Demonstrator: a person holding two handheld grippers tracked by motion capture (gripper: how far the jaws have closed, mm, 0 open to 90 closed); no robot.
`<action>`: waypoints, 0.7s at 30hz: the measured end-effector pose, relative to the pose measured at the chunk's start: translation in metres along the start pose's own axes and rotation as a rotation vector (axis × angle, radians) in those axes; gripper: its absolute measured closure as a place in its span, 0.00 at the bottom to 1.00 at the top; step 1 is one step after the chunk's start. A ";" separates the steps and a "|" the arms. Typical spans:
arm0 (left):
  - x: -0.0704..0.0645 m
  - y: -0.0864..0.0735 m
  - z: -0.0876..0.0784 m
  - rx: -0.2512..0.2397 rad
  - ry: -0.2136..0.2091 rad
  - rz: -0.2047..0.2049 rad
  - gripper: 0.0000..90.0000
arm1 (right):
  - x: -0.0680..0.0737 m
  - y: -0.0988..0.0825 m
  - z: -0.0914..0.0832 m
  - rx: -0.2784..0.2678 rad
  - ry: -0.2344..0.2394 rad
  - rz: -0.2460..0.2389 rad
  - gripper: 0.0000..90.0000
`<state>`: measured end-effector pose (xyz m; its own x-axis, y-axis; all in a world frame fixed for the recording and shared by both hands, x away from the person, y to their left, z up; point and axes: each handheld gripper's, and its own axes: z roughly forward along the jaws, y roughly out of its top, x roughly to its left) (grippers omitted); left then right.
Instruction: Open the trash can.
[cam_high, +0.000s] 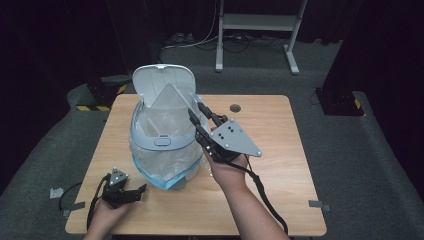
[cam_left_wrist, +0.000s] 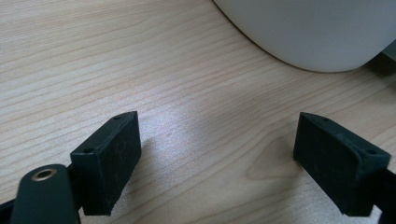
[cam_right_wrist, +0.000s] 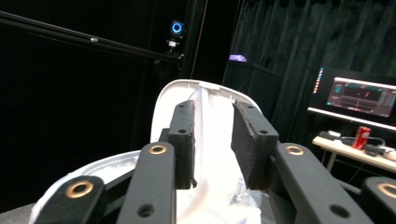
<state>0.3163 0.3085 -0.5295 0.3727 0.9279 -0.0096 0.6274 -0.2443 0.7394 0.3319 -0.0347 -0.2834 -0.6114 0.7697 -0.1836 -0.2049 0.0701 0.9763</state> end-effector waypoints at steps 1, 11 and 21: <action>0.000 0.000 0.000 0.000 0.000 0.000 0.17 | -0.001 0.000 -0.001 0.000 -0.001 0.001 0.77; 0.000 0.000 0.000 0.000 0.002 0.001 0.17 | -0.009 -0.008 -0.014 0.023 -0.021 0.016 0.77; 0.000 0.001 0.001 0.001 -0.002 0.003 0.17 | -0.018 -0.054 -0.033 0.142 -0.064 0.041 0.77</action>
<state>0.3172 0.3079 -0.5295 0.3760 0.9266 -0.0082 0.6267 -0.2478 0.7389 0.3285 -0.0736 -0.3370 -0.5660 0.8124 -0.1400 -0.0680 0.1233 0.9900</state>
